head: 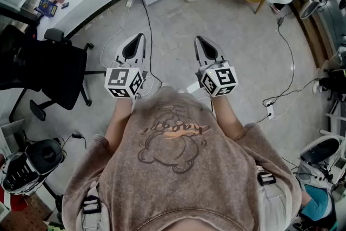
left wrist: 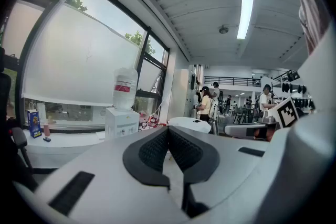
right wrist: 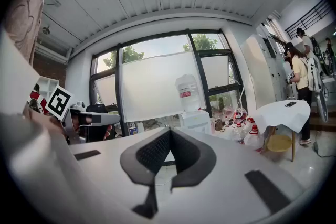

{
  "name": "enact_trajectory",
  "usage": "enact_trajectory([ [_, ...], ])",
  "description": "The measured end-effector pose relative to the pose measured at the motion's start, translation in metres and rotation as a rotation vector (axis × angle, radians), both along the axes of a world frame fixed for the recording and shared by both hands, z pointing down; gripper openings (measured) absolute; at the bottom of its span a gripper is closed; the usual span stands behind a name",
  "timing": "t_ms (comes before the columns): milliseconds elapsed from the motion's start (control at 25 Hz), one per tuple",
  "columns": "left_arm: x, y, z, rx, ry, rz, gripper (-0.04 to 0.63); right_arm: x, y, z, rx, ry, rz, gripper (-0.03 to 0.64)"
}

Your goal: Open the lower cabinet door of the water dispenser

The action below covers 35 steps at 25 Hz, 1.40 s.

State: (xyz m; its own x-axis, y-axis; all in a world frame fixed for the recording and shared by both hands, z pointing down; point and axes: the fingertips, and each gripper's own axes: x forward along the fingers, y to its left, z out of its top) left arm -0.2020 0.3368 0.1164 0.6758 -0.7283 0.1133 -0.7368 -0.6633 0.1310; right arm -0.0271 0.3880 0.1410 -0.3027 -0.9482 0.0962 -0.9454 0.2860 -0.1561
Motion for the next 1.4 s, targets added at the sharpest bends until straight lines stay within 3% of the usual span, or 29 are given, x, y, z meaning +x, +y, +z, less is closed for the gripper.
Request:
enact_trajectory([
  [400, -0.006, -0.024, 0.001, 0.011, 0.0, 0.033, 0.012, -0.016, -0.014, -0.004, 0.031, -0.024, -0.008, 0.003],
  [760, 0.0, -0.061, 0.01, -0.007, -0.023, 0.063, 0.012, -0.007, -0.043, 0.005, -0.003, -0.036, 0.036, 0.003],
  [1400, 0.072, -0.188, 0.013, -0.004, -0.024, 0.052, 0.013, 0.064, -0.179, 0.011, 0.006, -0.039, -0.008, 0.005],
])
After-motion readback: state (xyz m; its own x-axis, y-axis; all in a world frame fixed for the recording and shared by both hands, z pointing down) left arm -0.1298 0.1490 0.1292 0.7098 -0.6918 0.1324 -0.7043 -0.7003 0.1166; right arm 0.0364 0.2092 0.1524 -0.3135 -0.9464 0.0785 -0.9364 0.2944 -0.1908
